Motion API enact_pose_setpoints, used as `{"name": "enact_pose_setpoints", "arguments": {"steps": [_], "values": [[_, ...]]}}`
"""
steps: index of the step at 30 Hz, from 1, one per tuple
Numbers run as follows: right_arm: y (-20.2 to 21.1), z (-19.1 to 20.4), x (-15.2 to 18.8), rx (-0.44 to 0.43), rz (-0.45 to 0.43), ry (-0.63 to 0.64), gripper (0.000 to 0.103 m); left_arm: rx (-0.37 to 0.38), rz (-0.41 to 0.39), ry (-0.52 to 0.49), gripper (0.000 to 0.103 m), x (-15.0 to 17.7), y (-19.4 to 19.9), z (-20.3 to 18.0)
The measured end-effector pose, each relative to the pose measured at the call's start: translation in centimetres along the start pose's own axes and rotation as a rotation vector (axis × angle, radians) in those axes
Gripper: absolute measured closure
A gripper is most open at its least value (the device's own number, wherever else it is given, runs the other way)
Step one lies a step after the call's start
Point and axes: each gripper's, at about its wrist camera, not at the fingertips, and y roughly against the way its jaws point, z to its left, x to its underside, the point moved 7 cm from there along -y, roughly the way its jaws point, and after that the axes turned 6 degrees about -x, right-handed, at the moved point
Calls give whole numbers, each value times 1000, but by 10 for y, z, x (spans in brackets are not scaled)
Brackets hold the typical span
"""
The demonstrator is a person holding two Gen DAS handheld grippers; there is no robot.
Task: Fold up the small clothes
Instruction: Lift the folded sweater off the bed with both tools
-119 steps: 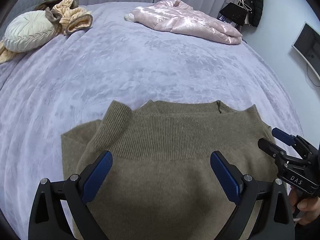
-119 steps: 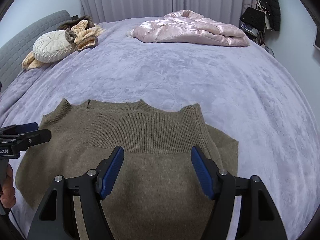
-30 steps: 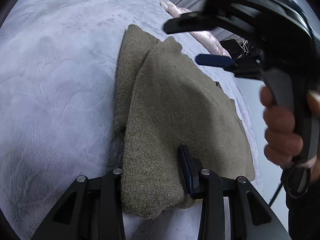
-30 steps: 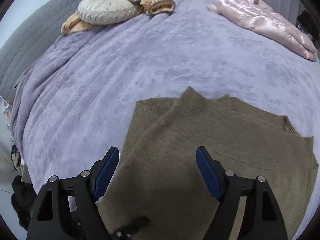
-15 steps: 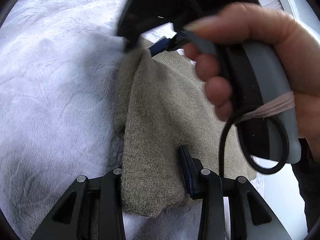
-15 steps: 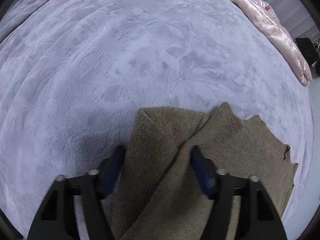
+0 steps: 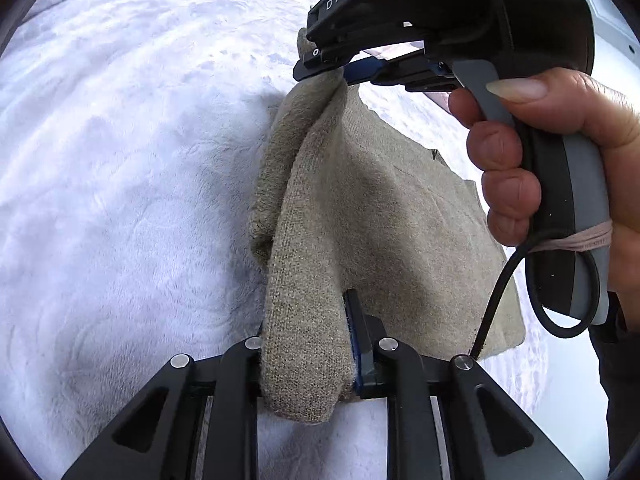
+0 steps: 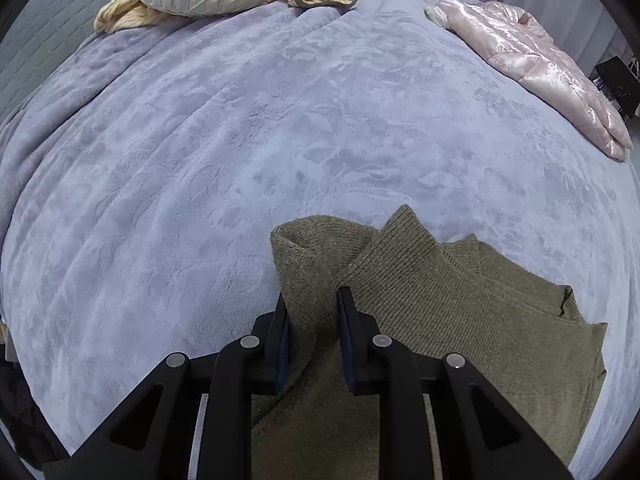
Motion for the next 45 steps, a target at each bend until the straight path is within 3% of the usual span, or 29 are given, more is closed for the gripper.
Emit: {"name": "enact_pose_setpoints", "arguments": {"steps": [18,30,37,45], "values": [[64,-36,8,-87,-146,-4,80,-167,-41,-162,83,-3,15,-62],[100,-74,17,-178,-206,-13,80,-193,-51,-275,83,-10,27,-111],[123,-110,29,-217,-239,-17,80,-233,-46,-353,83,-3,25,-157],[139,-153,44,-218,-246,57,80,-328,3,-479,83,10,-7,-218]]}}
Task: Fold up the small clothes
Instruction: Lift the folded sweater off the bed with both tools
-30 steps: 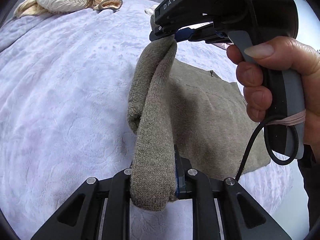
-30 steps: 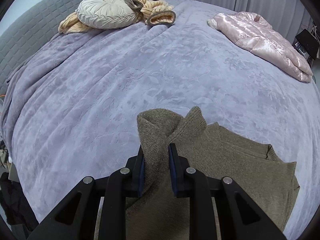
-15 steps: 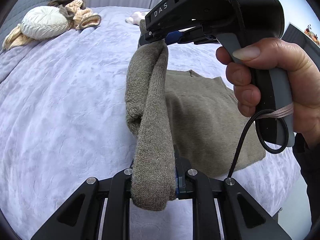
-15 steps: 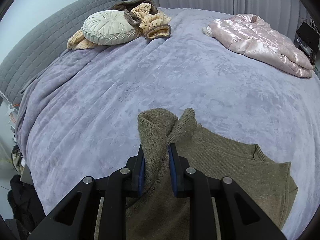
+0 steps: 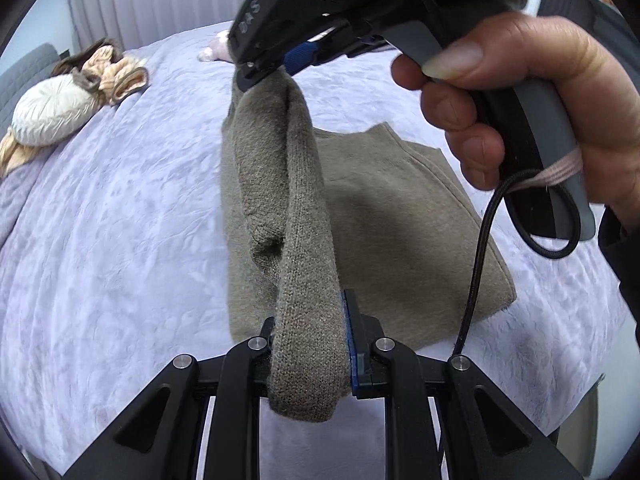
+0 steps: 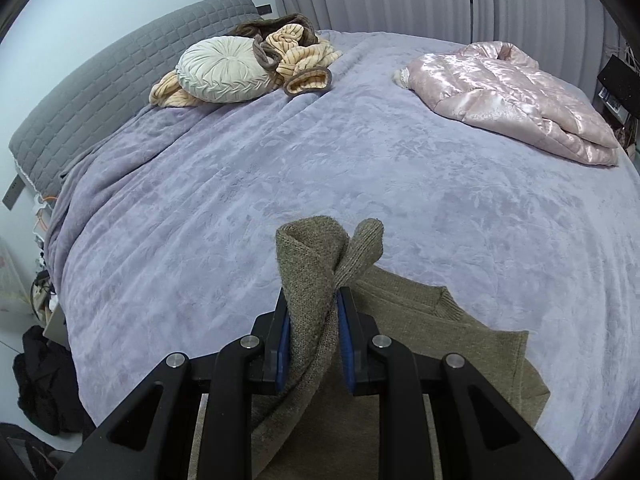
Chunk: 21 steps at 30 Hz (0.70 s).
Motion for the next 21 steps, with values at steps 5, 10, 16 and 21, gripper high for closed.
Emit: {"name": "enact_pose_setpoints", "arguments": {"steps": [5,10,16,21], "values": [[12,-32,12,-14,8,22,80,-29,29,-59,83,-12,-10,-34],[26,-67,28,-33,-3,-1,80,-65,50,-126,83,-19,-21,-72],[35,-106,49,-41,-10,-33,80,-98,77,-181,83,-22,-35,-111],[39,-128,63,-54,-18,-49,80,-136,86,-219,83,-24,-45,-132]]}}
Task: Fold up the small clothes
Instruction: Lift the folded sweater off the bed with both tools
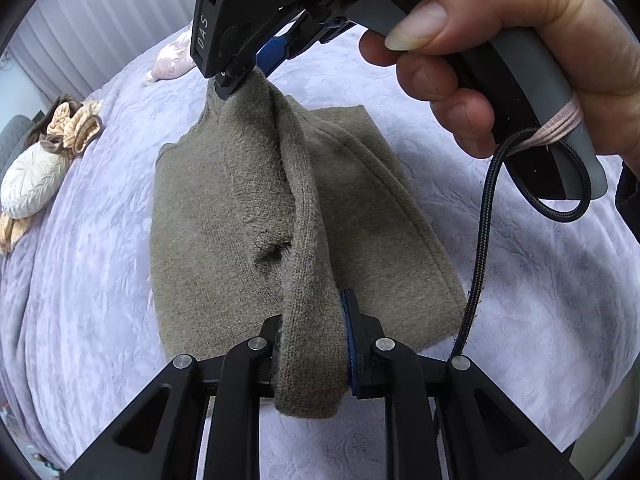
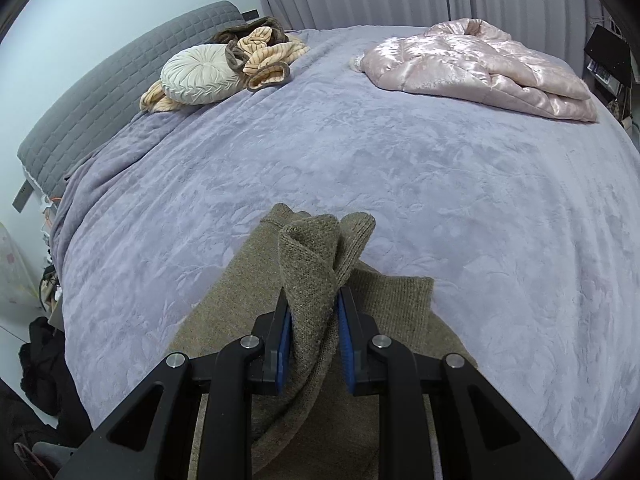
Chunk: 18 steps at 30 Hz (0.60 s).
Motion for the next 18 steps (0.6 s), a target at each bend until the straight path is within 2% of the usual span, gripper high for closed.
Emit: {"name": "enact_pose_setpoints", "arguments": {"steps": [8,12,13,18], "values": [[11,-26,15,-37,-45,-54,80,-35,14,-67,83,-7,-6,-29],[3,-50,29,-44,-40,-126,81,-42,41,-89,83,-4,-18,-37],[0,-56,32,-42,-39,-142,85,-49,42,-96,83,-5,-20,-38],[-8,-73,43,-51,-44,-192,85,-67,36,-105,83,-9,-23,-47]]}}
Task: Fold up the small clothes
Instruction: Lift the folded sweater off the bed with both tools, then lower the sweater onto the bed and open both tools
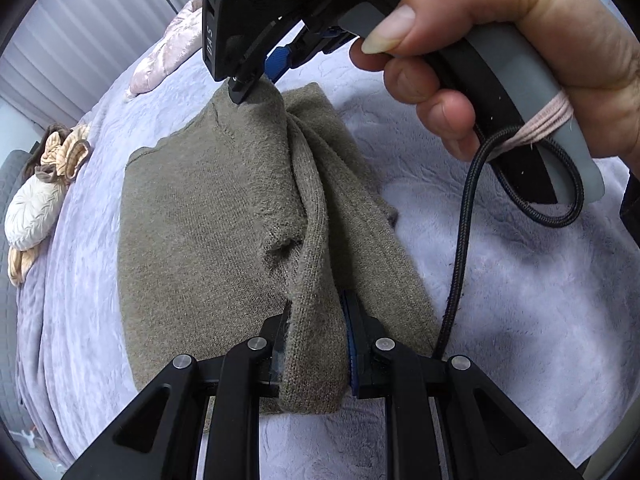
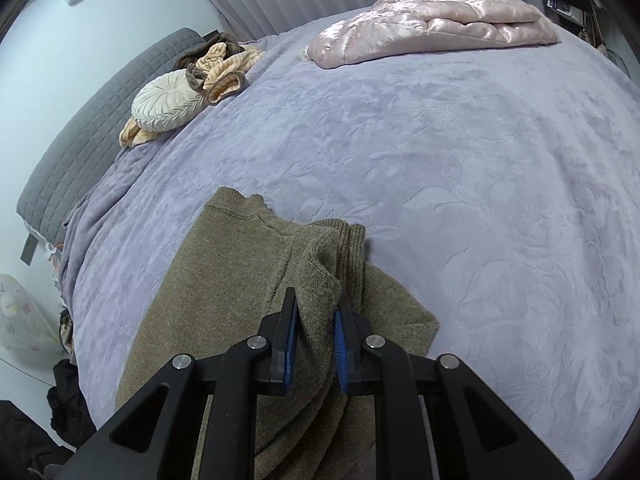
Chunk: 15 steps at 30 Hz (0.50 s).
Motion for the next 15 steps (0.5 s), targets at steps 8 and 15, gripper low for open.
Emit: {"name": "enact_pose_setpoints", "arguments": {"steps": [8,15], "values": [[16,0,-2,-27,-53,-20,87,-7,-32,-12,83,-2,14,-6],[8,-22,7,-7,-43,-80,87,-40,-23,-59,83,0,3,-23]]}}
